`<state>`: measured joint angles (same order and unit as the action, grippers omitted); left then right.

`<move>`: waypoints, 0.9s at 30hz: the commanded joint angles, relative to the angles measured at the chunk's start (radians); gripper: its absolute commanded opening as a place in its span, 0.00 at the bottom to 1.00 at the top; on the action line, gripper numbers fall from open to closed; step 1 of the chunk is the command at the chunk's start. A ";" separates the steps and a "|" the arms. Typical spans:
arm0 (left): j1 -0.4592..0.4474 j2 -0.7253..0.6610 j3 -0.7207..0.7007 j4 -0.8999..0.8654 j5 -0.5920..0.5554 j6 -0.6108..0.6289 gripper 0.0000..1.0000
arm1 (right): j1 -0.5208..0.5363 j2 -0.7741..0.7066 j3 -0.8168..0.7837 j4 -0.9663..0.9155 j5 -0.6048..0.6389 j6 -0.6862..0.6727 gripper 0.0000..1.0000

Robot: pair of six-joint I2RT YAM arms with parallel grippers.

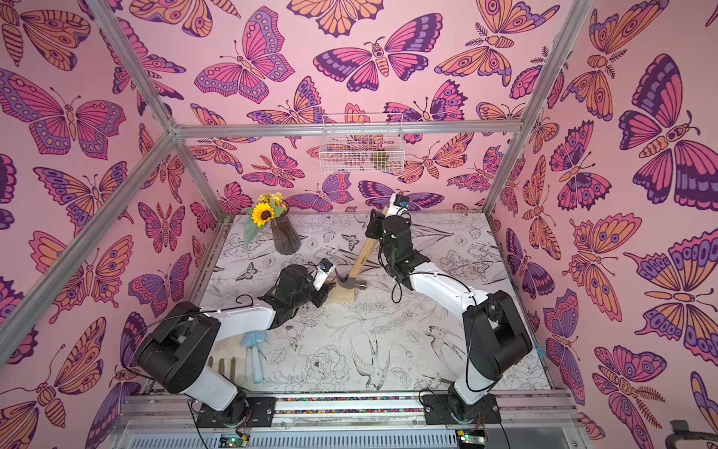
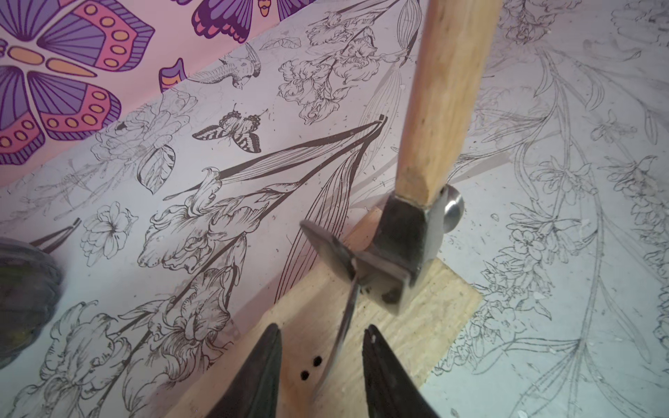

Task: Use a claw hammer to pull out a nail
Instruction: Pick up the nail with the hammer.

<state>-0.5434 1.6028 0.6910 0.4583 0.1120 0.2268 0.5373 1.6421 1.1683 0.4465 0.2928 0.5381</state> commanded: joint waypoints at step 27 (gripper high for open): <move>-0.006 -0.190 -0.079 -0.033 -0.064 -0.108 0.00 | 0.015 0.005 0.134 -0.218 -0.056 -0.093 0.00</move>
<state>-0.5549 1.4685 0.6403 0.4934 0.0704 0.2199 0.5449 1.6497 1.2644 0.2737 0.2504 0.4824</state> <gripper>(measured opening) 0.062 0.345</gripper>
